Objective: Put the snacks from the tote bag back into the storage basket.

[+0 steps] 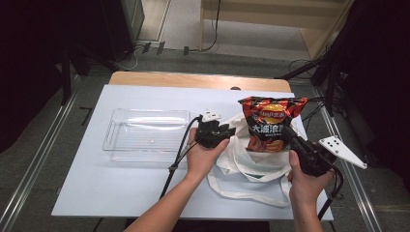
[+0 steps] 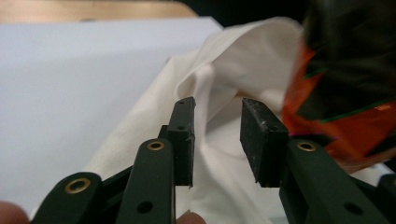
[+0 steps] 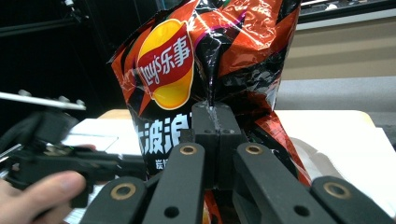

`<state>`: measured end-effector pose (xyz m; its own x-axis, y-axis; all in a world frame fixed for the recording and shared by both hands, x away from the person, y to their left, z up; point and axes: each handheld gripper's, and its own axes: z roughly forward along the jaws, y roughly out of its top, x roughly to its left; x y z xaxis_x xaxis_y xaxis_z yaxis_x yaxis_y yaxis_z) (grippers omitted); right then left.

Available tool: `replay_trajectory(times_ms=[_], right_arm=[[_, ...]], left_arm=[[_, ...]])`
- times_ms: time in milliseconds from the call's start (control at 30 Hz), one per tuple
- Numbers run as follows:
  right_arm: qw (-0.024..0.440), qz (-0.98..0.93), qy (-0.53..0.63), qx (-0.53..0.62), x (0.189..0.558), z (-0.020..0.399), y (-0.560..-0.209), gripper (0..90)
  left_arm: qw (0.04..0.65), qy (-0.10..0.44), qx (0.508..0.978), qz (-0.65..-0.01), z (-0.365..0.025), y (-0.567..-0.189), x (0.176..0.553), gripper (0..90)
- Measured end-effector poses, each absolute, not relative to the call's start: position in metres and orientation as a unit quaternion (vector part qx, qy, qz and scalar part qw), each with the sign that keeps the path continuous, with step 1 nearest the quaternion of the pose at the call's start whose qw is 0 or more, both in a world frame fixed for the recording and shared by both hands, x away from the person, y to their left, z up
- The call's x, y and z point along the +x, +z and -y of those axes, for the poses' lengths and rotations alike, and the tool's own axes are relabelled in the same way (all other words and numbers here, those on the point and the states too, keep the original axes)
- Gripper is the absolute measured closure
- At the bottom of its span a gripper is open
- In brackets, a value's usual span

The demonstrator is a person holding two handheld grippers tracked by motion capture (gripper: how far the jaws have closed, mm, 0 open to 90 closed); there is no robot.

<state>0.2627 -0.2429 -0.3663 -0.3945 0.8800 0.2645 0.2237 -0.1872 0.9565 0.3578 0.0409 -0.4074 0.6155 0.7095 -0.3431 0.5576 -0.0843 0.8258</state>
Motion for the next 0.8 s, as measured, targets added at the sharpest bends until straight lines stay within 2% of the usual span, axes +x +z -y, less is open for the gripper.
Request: replay_trajectory(times_ms=[233,400,467,567,800], right_arm=[[0.269,-0.577,0.606,0.477,0.262,0.242,-0.367,90.0],[0.268,-0.579,0.607,0.474,0.262,0.24,-0.367,90.0],[0.265,-0.58,0.608,0.472,0.261,0.239,-0.367,90.0],[0.258,-0.578,0.615,0.47,0.26,0.239,-0.365,90.0],[0.256,-0.583,0.619,0.46,0.256,0.238,-0.361,90.0]], left_arm=[[0.605,0.057,0.701,-0.374,-0.053,-0.383,0.348,54.6],[0.626,0.061,0.695,-0.347,-0.05,-0.37,0.347,43.9],[0.628,0.064,0.692,-0.35,-0.048,-0.367,0.35,37.6],[0.636,0.051,0.684,-0.353,-0.046,-0.363,0.356,33.5],[0.645,0.033,0.685,-0.338,-0.03,-0.354,0.362,33.0]])
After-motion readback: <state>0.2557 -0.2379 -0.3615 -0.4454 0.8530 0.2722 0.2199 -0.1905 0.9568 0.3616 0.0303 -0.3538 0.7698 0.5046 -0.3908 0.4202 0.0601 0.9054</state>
